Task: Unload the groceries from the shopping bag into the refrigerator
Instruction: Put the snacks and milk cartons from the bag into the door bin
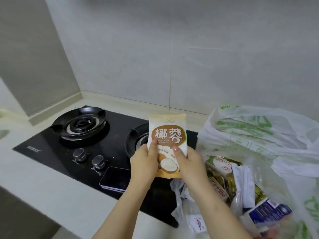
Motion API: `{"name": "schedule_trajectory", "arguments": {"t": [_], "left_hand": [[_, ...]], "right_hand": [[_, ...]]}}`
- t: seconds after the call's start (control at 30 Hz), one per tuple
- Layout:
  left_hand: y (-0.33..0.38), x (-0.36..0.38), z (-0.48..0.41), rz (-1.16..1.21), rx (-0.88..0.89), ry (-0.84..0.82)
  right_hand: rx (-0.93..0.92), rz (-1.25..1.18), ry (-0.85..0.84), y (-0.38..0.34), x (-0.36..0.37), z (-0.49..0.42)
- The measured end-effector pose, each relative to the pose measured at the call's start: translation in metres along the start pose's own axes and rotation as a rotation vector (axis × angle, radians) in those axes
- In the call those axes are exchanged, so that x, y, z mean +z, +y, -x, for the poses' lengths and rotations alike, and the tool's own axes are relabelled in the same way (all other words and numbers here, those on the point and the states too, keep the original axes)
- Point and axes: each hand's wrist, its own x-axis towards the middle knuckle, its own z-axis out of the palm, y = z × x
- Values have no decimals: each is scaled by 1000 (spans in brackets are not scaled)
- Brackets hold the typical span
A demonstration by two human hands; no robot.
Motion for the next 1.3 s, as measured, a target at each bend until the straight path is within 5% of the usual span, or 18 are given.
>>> {"name": "schedule_trajectory", "arguments": {"t": [0.6,1.3], "left_hand": [[-66,-172,182,142,-409,832],[-109,-386,657,124,-596,1929]], "right_hand": [[3,83,-949,-3,130,163],[-47,91,-2032,-24,204,681]]}}
